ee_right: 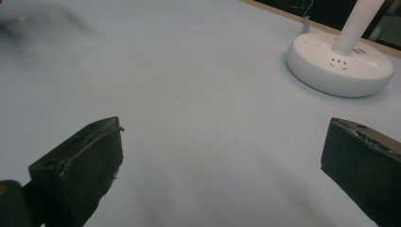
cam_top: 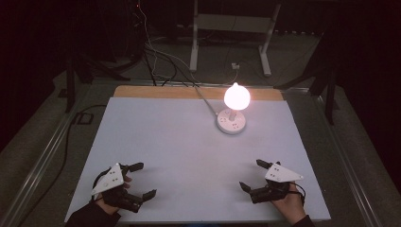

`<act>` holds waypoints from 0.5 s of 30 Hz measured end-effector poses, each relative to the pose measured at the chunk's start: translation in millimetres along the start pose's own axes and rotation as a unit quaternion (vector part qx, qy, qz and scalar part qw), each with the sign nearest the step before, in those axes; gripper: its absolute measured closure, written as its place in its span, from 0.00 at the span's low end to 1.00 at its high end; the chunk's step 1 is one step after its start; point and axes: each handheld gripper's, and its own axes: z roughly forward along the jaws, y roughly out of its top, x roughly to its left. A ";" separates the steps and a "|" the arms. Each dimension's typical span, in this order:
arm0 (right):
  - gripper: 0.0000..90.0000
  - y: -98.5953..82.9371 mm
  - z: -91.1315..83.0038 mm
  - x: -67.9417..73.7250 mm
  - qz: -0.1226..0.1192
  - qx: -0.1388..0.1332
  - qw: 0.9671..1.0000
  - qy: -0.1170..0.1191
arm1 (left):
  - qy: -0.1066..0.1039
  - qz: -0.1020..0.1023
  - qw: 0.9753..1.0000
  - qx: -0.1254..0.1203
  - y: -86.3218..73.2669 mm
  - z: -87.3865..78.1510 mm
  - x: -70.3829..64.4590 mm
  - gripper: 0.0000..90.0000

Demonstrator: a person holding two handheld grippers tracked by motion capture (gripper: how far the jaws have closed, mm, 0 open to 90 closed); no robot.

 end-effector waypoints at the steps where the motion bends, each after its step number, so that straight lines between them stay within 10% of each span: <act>1: 0.00 0.0 0.1 0.0 0.002 0.000 1.000 0.001 | 0.001 0.001 1.000 0.001 0.0 0.0 -0.1 0.00; 15: 0.00 0.4 1.4 0.5 -0.001 0.004 1.000 0.003 | 0.001 0.003 1.000 0.005 -0.2 0.2 -0.3 0.00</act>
